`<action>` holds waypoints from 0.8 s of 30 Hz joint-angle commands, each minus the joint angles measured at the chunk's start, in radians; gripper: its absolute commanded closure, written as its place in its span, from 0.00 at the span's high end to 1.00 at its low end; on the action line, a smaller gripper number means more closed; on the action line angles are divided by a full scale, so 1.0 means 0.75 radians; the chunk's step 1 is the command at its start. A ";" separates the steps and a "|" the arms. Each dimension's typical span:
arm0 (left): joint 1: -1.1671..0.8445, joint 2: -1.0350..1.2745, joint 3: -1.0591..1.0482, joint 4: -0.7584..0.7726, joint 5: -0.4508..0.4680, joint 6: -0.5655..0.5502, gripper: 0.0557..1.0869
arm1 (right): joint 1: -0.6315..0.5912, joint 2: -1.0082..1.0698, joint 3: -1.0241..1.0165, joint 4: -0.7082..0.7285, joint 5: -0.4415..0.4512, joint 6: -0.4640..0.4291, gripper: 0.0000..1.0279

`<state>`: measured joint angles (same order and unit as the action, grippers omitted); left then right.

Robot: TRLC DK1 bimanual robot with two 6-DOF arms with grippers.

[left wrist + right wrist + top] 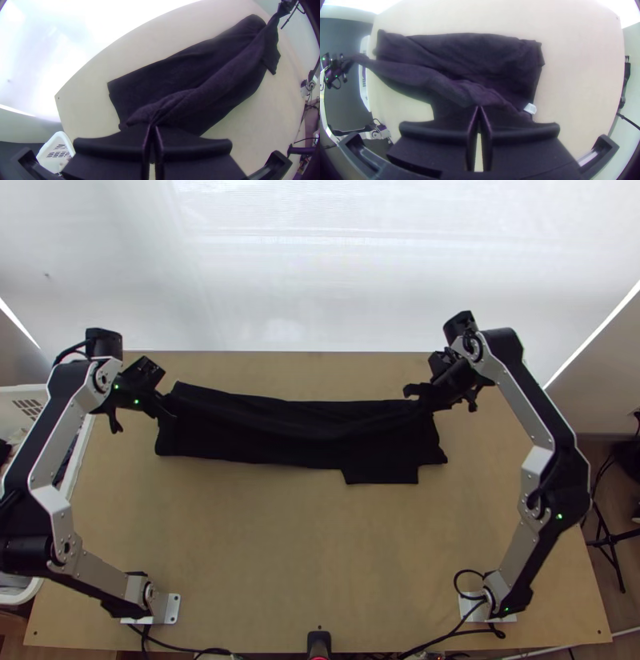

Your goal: Fold the t-shirt

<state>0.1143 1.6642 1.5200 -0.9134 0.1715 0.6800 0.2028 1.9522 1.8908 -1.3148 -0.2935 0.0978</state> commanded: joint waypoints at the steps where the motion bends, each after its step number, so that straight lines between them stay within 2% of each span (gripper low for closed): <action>1: 0.007 0.117 0.086 -0.009 -0.083 0.001 0.03 | 0.006 0.103 0.115 0.000 0.046 0.037 0.03; 7: 0.007 0.172 0.074 -0.015 -0.110 -0.009 0.03 | -0.002 0.126 0.136 0.000 0.072 0.068 0.03; 18: 0.003 0.244 0.060 -0.003 -0.139 -0.023 0.03 | -0.015 0.218 0.185 0.008 0.224 0.119 0.03; 24: 0.026 0.274 0.090 0.001 -0.139 -0.023 0.03 | -0.015 0.246 0.230 0.025 0.240 0.131 0.03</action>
<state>0.1211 1.8427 1.5707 -0.9184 0.0696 0.6647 0.1936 2.1067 2.0304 -1.3098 -0.1410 0.1837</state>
